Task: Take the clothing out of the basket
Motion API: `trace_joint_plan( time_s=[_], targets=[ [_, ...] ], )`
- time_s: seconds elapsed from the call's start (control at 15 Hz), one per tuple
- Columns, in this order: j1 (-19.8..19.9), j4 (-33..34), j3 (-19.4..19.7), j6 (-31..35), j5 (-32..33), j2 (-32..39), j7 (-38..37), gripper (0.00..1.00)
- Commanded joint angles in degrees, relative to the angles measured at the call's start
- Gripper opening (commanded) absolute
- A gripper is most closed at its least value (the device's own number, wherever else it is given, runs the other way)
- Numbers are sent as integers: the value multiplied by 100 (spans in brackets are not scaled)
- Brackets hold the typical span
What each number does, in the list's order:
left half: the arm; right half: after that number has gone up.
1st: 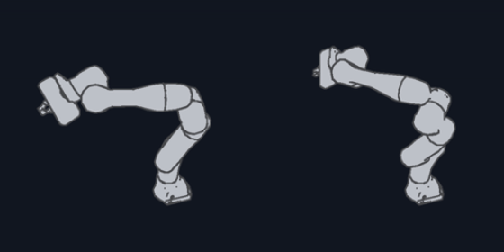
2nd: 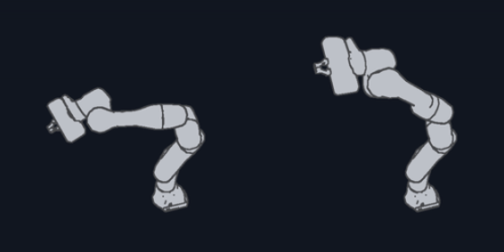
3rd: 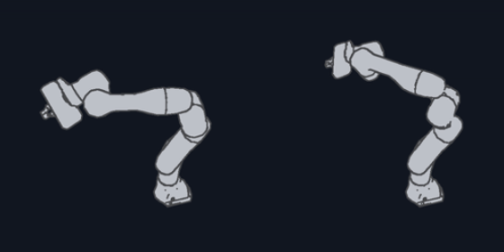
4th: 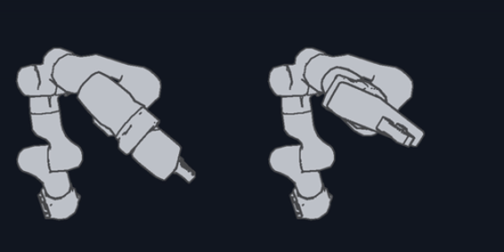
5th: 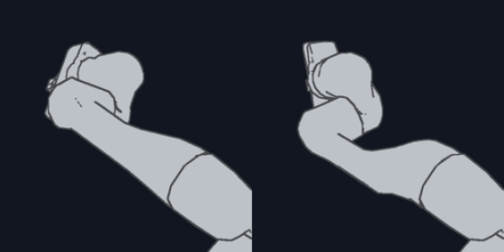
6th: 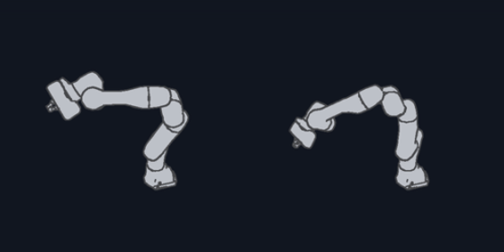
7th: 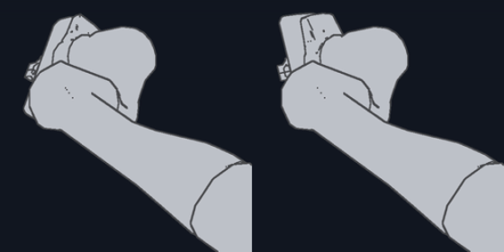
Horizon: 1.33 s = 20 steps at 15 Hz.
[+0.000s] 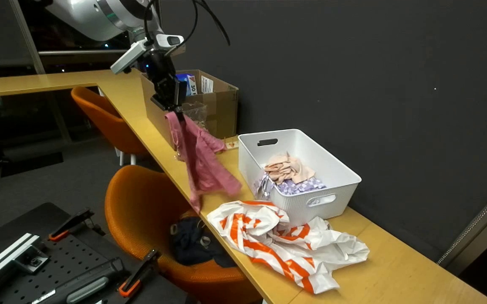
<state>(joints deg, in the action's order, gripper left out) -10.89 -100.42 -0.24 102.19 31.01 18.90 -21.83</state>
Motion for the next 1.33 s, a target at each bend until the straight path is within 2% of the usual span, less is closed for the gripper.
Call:
trace_joint_plan(
  time_s=[0.0, 0.33, 0.93, 1.27],
  targets=[
    [-24, -84, -189, 124, -288, 63, 153, 2],
    [-107, -366, -693, 158, -1264, 99, 1124, 2],
    [-204, -606, -1222, 108, -2209, 180, 2711, 2],
    [-224, -1074, -1442, 359, -2435, 135, 3605, 2]
  ],
)
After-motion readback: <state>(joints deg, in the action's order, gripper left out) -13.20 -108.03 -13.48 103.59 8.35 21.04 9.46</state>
